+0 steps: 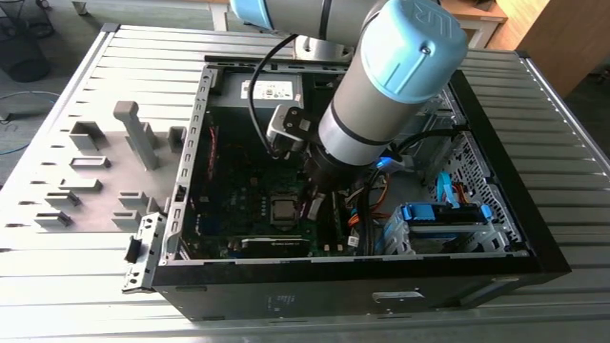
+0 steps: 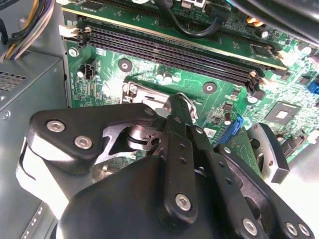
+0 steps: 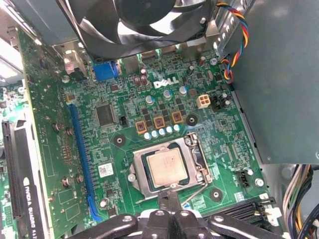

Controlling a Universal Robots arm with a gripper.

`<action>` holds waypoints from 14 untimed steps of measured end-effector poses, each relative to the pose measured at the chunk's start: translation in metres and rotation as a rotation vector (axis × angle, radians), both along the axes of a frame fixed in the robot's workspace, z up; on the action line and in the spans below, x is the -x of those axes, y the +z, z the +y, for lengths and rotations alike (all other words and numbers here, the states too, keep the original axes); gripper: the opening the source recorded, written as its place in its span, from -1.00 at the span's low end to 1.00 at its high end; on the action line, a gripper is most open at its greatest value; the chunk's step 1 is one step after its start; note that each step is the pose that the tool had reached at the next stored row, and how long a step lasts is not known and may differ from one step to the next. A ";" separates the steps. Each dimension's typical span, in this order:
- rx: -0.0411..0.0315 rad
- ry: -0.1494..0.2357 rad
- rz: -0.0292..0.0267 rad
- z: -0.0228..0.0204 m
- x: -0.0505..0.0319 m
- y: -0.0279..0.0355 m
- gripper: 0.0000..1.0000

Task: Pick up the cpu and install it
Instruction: 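Install the first cpu locking lever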

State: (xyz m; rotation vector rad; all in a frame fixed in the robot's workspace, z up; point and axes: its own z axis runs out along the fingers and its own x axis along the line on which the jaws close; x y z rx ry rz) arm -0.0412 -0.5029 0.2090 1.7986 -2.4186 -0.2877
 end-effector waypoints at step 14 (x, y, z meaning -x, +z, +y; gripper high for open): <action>0.0115 -0.008 0.0000 0.0018 -0.0001 -0.0062 -0.79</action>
